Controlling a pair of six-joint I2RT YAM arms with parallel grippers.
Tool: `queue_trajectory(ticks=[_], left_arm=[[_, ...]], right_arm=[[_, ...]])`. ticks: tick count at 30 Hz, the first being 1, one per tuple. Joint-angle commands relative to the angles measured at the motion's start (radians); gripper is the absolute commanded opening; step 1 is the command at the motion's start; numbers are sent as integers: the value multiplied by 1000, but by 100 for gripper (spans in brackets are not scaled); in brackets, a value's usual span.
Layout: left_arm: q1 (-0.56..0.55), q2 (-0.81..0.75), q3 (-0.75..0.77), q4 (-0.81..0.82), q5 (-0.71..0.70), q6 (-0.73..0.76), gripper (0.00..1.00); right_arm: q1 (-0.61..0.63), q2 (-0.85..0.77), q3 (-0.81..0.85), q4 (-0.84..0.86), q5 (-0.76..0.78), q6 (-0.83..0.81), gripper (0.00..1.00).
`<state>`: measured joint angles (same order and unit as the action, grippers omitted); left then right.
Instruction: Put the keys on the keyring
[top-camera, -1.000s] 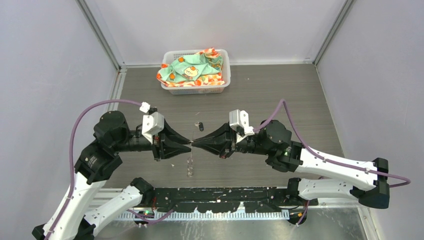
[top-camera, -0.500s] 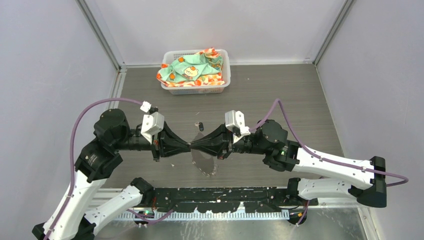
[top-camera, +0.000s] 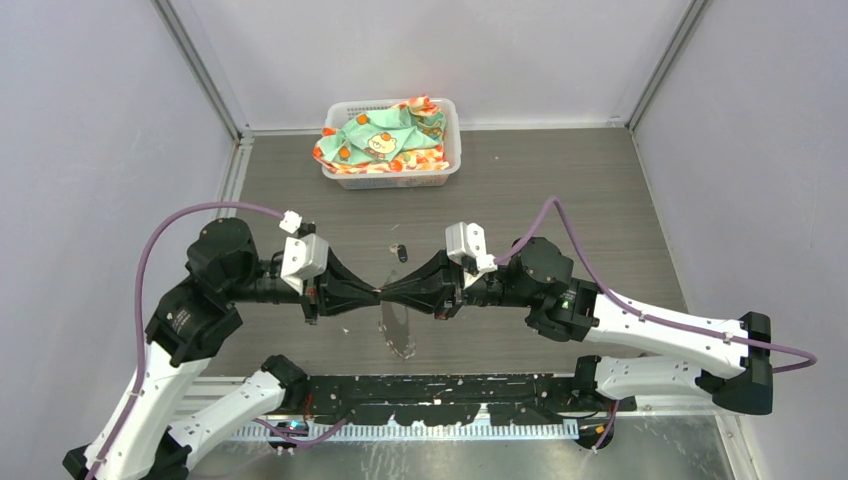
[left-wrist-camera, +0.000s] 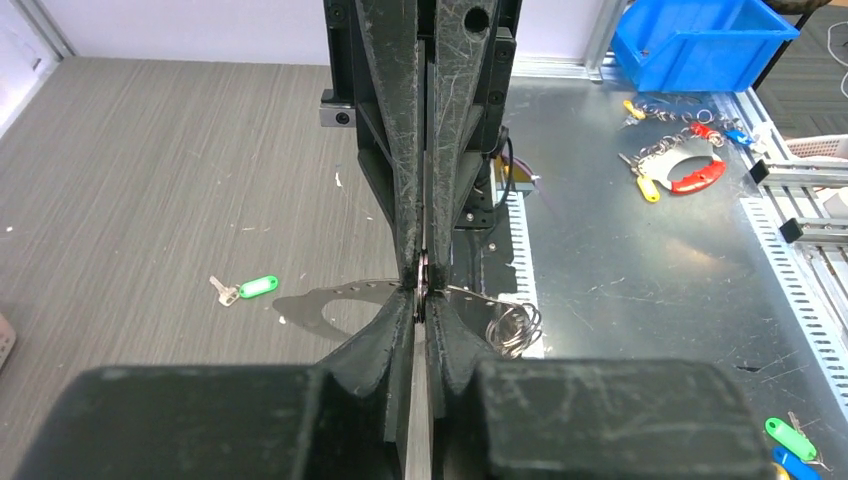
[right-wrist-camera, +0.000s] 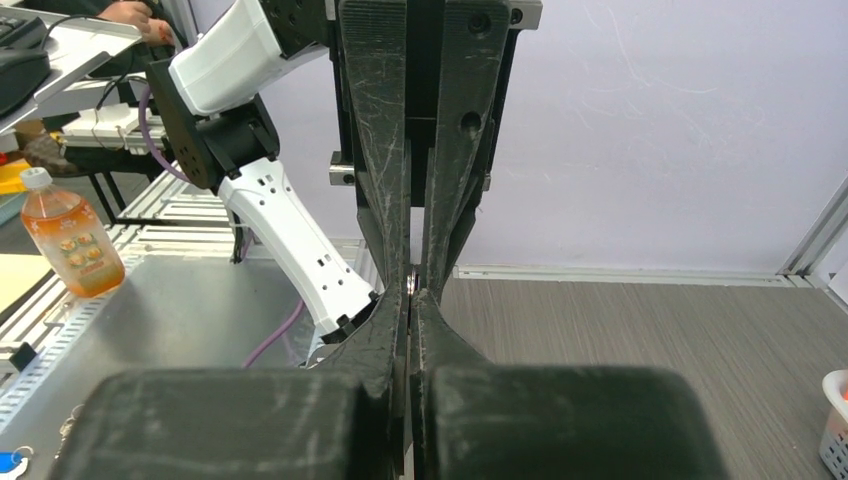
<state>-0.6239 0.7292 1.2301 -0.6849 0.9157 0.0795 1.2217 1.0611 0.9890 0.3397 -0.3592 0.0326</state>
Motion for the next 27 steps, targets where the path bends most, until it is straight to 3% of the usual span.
queue_trajectory(ticks=[1,6,12,16,17,18,20,21,27], left_arm=[[-2,-5,39,21,-10,30,14],[-2,-12,31,11,-45,56,27],[-2,-33,-4,-5,-48,87,1],[-2,-35,-3,1,-50,97,0],[-2,-36,-2,-4,-50,112,0],[-3,-38,-1,-14,-45,142,0],[-2,-44,5,-88,-32,314,0],[-3,-47,9,-131,-34,412,0],[-2,-65,20,-312,-57,928,0]], right_arm=[[-2,2,32,7,-28,1,1],[-2,1,32,2,-34,2,1],[-2,-5,26,15,-34,6,1],[-1,1,29,12,-43,11,1],[-1,1,33,3,-42,14,5],[-2,-1,39,-12,-43,15,20],[-1,-20,49,-40,-24,21,38],[-2,-32,57,-65,-11,18,42],[-1,-94,133,-265,68,-67,50]])
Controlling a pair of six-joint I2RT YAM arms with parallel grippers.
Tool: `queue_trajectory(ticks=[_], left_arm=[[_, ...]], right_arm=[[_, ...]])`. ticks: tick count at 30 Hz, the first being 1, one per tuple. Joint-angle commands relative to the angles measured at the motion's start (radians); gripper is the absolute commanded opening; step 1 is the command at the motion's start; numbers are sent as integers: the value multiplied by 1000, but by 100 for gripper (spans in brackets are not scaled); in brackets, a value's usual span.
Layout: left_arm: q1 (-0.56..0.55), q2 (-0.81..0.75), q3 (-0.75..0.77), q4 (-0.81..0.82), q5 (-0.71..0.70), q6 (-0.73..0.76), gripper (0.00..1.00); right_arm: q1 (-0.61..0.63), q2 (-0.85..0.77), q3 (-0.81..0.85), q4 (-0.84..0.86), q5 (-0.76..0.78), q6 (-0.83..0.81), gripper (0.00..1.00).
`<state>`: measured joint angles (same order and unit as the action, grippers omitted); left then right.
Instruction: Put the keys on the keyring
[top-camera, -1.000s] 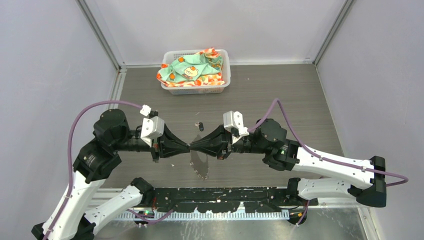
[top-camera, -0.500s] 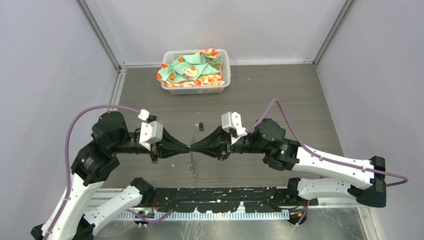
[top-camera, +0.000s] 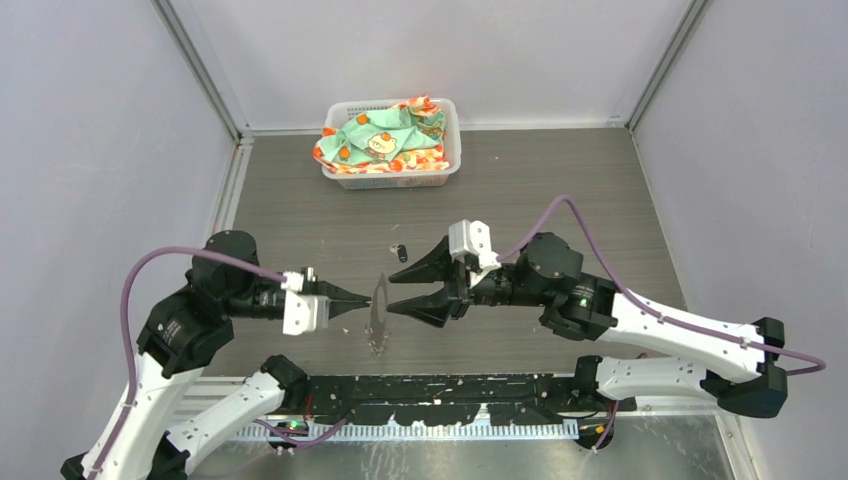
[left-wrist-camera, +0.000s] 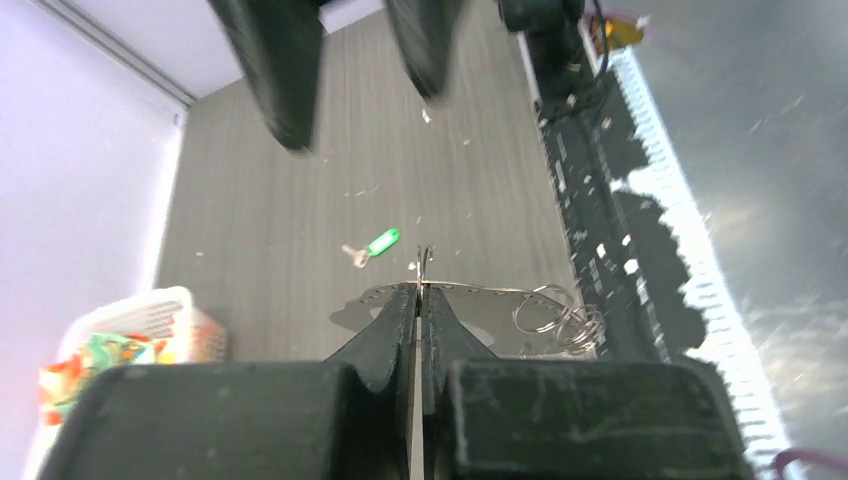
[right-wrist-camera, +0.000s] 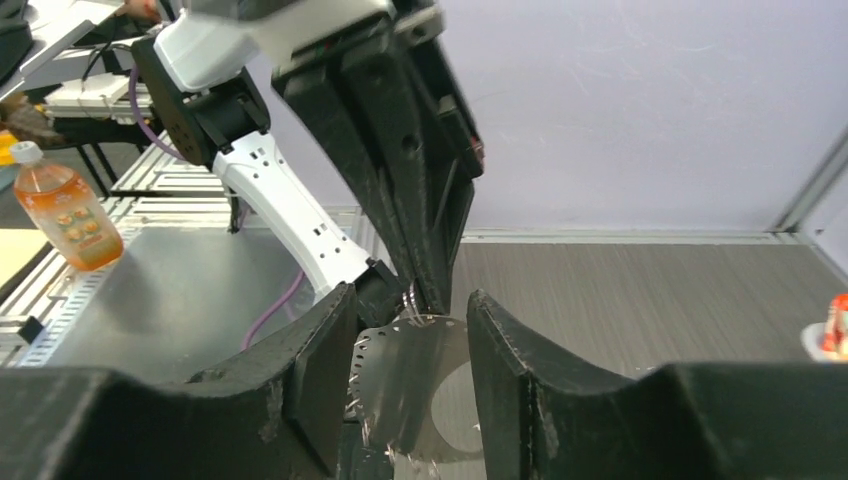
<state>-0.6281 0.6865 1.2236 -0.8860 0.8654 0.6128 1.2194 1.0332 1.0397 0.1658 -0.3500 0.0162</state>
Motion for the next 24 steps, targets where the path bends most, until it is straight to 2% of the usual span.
queue_trajectory(ticks=[1,6,11,16,20,24], left_arm=[[1,-30,17,-111,-4,445,0],[2,-77,-34,-111,22,710,0],[2,-77,-24,-156,42,819,0],[1,-9,59,-146,42,595,0],[1,33,85,-90,23,240,0],[2,15,18,48,-50,-200,0]], right_arm=[[2,-70,86,-105,68,-57,51],[1,-82,76,-124,105,-72,51],[1,-94,47,-127,116,-73,50],[1,-61,60,-158,99,-84,47],[1,-55,65,-195,199,-84,47],[-6,-76,52,-227,379,-39,52]])
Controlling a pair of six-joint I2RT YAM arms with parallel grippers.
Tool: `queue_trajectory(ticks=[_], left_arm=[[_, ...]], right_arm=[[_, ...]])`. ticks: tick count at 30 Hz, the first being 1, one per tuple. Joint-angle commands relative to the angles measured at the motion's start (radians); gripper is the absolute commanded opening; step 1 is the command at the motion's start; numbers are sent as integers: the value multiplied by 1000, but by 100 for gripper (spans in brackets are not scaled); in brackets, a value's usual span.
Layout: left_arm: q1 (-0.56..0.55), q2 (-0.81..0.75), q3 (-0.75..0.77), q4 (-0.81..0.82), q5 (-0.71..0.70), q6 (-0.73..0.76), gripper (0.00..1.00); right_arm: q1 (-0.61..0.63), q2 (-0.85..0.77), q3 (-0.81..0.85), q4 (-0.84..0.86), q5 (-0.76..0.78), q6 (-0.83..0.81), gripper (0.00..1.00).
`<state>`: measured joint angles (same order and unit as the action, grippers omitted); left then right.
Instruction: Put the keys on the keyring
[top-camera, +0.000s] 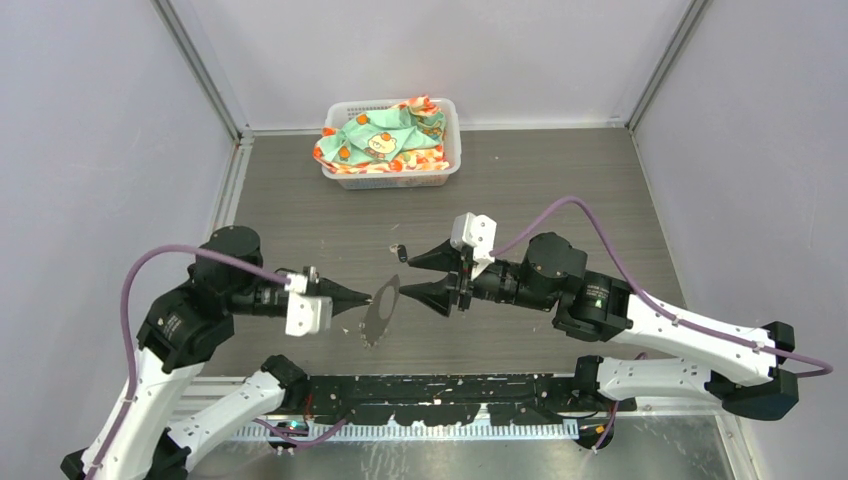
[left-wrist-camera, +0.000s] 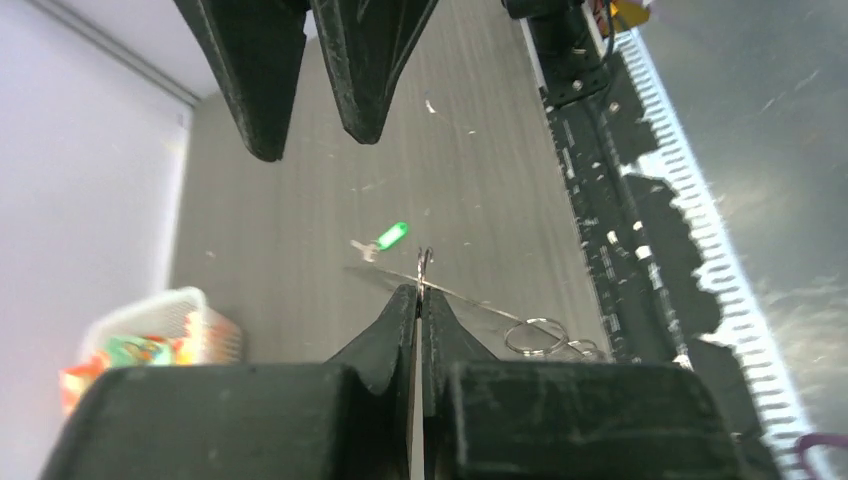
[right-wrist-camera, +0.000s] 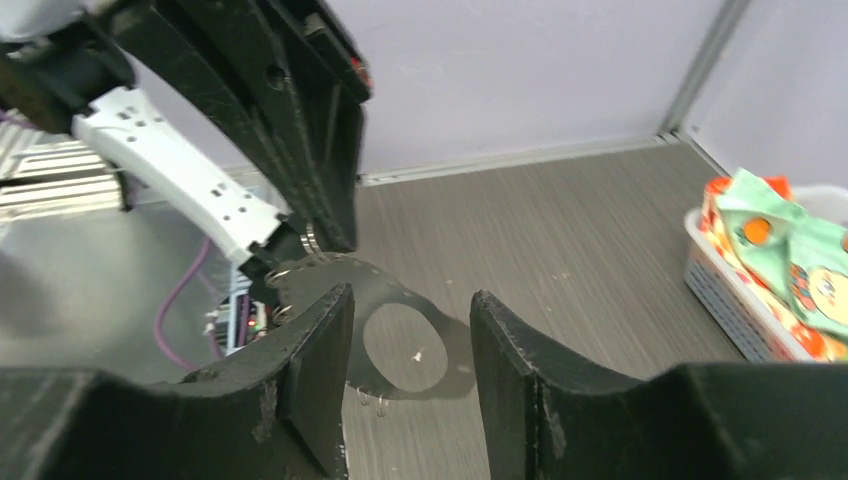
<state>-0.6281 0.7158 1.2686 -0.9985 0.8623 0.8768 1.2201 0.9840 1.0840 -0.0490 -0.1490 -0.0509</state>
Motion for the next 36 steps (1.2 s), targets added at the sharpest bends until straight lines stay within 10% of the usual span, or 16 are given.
queue_trajectory(ticks=[1,12,20,27,36], left_arm=[[2,-28,-51,197,-60,-541,0],[3,-72,-207,626,-153,-1147,0],[4,-72,-204,682,-145,-1179,0],[2,-96,-246,672,-282,-1126,0],[4,-141,-369,613,-382,-1017,0]], right_arm=[[-9,-34,4,-13,182,38,52],[-11,-34,4,81,-69,87,42],[-52,-21,68,-38,185,243,54],[-321,-25,63,-270,319,494,62],[-522,176,-135,-308,458,488,56]])
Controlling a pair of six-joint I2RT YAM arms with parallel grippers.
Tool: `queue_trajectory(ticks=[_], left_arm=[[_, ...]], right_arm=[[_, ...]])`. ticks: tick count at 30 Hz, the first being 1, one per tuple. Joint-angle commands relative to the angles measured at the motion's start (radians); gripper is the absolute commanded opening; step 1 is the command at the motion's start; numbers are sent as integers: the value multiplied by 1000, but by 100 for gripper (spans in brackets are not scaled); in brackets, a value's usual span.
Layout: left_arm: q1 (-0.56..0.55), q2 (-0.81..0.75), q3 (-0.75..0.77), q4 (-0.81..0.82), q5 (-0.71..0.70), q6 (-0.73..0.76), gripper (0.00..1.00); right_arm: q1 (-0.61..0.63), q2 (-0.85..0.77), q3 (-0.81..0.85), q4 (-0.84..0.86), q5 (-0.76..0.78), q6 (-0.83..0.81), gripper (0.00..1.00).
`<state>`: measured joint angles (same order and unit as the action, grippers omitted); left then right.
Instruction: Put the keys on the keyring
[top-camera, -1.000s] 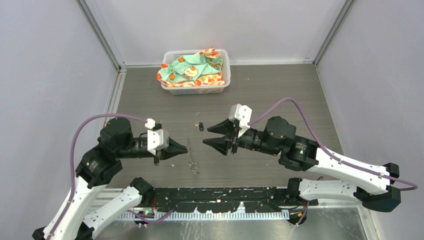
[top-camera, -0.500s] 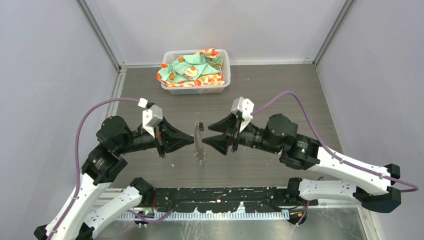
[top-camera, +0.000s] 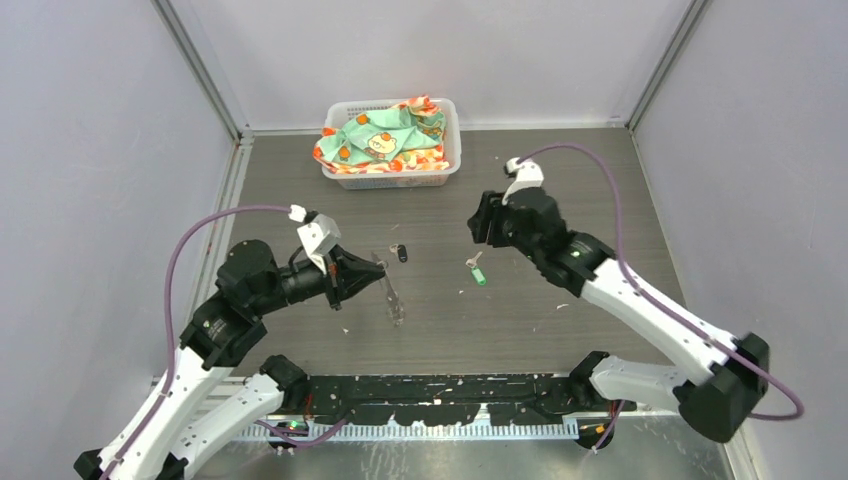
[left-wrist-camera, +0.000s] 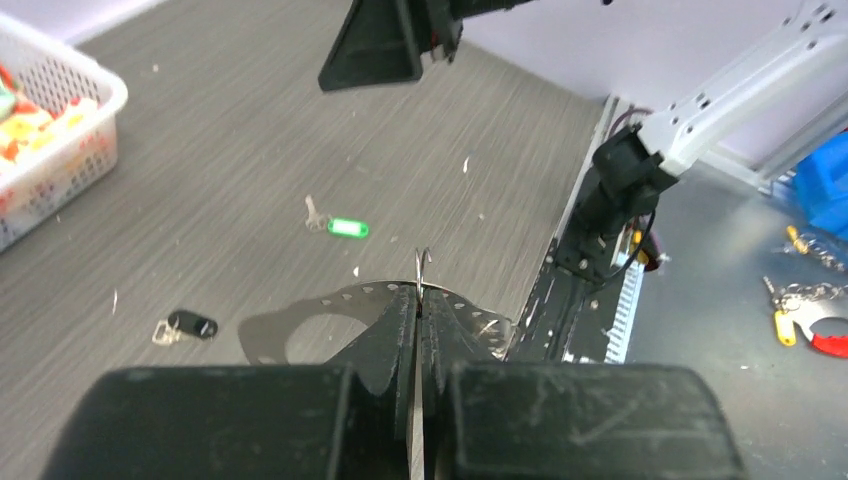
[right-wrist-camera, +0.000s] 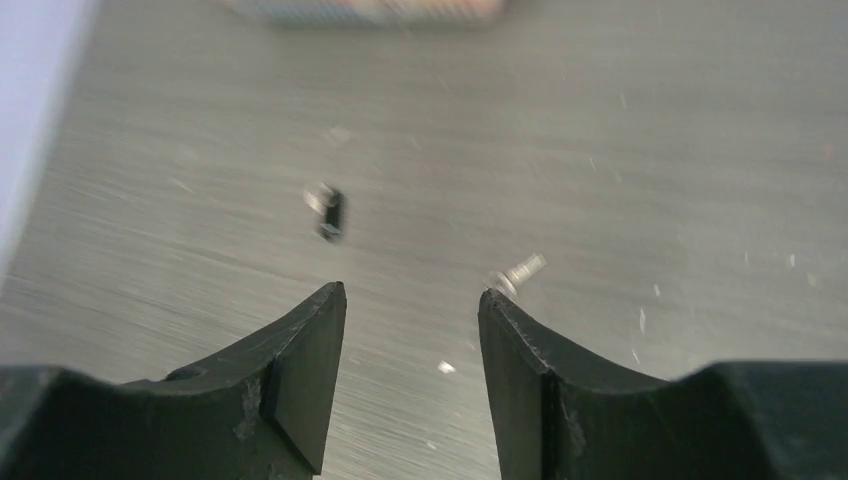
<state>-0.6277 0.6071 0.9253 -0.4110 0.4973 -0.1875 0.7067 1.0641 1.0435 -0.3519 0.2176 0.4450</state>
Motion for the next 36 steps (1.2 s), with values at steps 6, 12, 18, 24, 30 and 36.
queue_trajectory(ticks=[6,12,18,24,30,36], left_arm=[[5,-41,-8,-38,53,171,0],[5,-42,-2,-61,113,222,0],[4,-18,3,-54,163,208,0],[4,-13,18,-43,168,205,0],[5,-16,22,-41,164,201,0],[5,-10,30,-48,161,209,0]], right_arm=[[-29,305,-147,106,56,-59,50],[-30,473,-143,188,41,-70,47],[-32,578,-106,217,59,-116,45],[-41,635,-102,240,52,-122,45],[-40,654,-104,248,28,-124,27],[-40,620,-111,235,20,-120,23]])
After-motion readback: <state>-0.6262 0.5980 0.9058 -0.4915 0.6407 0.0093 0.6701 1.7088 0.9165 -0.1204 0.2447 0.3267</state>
